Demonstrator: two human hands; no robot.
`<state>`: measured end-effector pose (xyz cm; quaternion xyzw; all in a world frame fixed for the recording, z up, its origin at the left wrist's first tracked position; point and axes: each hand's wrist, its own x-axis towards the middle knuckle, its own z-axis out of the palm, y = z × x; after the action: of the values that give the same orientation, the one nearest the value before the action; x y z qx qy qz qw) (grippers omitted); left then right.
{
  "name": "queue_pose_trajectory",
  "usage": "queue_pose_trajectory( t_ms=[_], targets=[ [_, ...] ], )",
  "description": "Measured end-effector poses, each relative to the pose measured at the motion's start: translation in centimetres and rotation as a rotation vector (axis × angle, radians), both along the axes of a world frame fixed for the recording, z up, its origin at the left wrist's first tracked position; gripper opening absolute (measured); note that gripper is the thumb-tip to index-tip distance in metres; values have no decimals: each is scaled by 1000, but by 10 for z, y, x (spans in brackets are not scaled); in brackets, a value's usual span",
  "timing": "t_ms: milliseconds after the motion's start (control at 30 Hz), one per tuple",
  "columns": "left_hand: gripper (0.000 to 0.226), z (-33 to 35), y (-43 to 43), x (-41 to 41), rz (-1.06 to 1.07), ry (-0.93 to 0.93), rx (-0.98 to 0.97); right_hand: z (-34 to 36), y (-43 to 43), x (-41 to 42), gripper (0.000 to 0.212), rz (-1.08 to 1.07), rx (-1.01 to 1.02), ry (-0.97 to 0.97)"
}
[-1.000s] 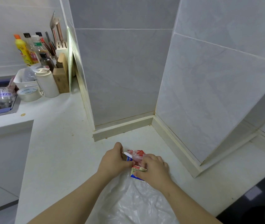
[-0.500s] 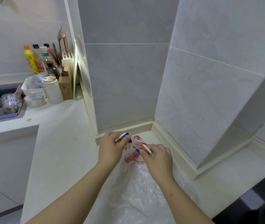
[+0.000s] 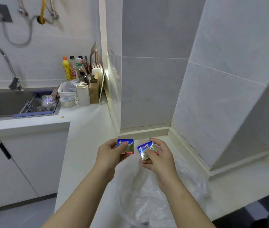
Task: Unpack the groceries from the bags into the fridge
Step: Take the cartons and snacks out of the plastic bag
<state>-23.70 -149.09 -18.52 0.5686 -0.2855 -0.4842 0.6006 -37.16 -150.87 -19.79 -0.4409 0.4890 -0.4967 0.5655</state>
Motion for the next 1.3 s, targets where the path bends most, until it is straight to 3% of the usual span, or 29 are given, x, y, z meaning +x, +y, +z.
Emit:
queue_pose_trajectory(
  t_ms=[367,700,933,1300],
  targets=[
    [12,-13,115,37,48,15,72,-12,100,45,22,82,47,8],
    [17,-27,313,105,169,52,78,-30,289,123,22,246,95,-20],
    [23,-25,423,118,249,46,98,-29,396,129,19,236,109,-53],
    [21,-4,574,77,359,-29,17,1,524,101,16,464,-23,46]
  ],
)
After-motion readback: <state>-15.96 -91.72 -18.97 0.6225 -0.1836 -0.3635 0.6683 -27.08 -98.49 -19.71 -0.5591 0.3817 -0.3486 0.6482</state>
